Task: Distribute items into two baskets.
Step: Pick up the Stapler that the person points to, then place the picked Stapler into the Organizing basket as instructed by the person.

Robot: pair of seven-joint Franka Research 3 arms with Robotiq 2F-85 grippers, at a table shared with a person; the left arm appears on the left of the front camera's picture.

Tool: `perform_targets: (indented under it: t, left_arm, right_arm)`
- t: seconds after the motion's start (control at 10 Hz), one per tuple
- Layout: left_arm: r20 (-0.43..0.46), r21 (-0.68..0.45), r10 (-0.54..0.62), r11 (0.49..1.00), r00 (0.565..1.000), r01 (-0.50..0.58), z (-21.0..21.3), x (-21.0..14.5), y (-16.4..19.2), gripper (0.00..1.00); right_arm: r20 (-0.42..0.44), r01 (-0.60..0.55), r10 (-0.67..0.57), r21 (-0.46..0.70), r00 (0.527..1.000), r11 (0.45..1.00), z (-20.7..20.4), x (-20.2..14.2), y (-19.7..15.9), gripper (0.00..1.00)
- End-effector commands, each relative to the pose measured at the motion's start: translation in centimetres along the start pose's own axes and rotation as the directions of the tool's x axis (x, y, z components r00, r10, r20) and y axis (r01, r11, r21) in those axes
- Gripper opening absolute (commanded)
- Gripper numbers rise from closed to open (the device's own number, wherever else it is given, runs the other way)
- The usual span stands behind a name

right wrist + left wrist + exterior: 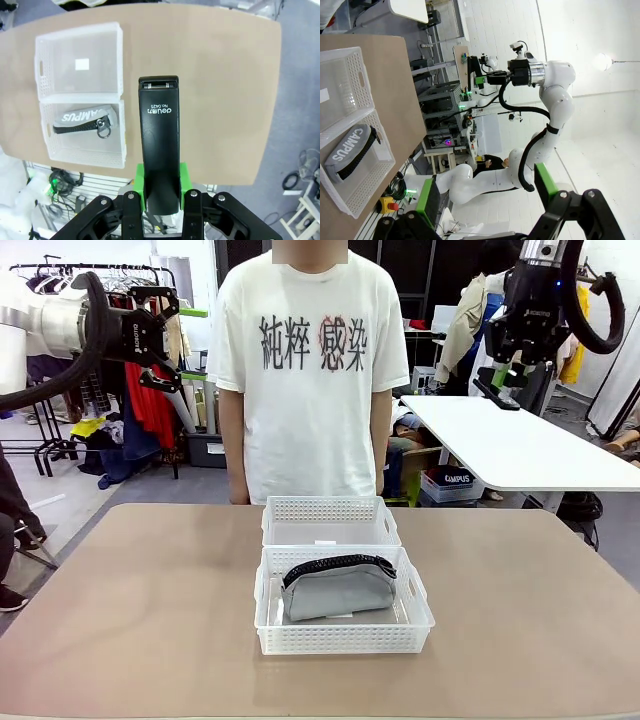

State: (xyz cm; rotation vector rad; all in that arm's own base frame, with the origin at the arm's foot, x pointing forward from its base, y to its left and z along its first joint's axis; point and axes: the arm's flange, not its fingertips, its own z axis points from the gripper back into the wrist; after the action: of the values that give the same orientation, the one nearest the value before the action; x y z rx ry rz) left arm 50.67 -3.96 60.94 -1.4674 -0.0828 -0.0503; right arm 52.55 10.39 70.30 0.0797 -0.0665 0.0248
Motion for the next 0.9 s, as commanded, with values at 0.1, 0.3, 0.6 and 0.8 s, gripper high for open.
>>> perform_targets:
  t: [0.1, 0.3, 0.6, 0.8]
  left_arm:
    - [-0.007, -0.005, 0.0, 1.0, 1.0, 0.0, 0.19, -0.13, -0.17, 1.0]
    - [-0.007, -0.005, 0.0, 1.0, 1.0, 0.0, 0.19, -0.13, -0.17, 1.0]
    - [-0.007, -0.005, 0.0, 1.0, 1.0, 0.0, 0.19, -0.13, -0.17, 1.0]
    - [-0.007, -0.005, 0.0, 1.0, 1.0, 0.0, 0.19, -0.13, -0.17, 1.0]
  right_arm:
    - [0.0, 0.0, 0.0, 0.0, 1.0, 1.0, 0.0, 0.0, 0.0, 0.0]
    - [0.0, 0.0, 0.0, 0.0, 1.0, 1.0, 0.0, 0.0, 0.0, 0.0]
    - [0.0, 0.0, 0.0, 0.0, 1.0, 1.0, 0.0, 0.0, 0.0, 0.0]
    - [0.0, 0.0, 0.0, 0.0, 1.0, 1.0, 0.0, 0.0, 0.0, 0.0]
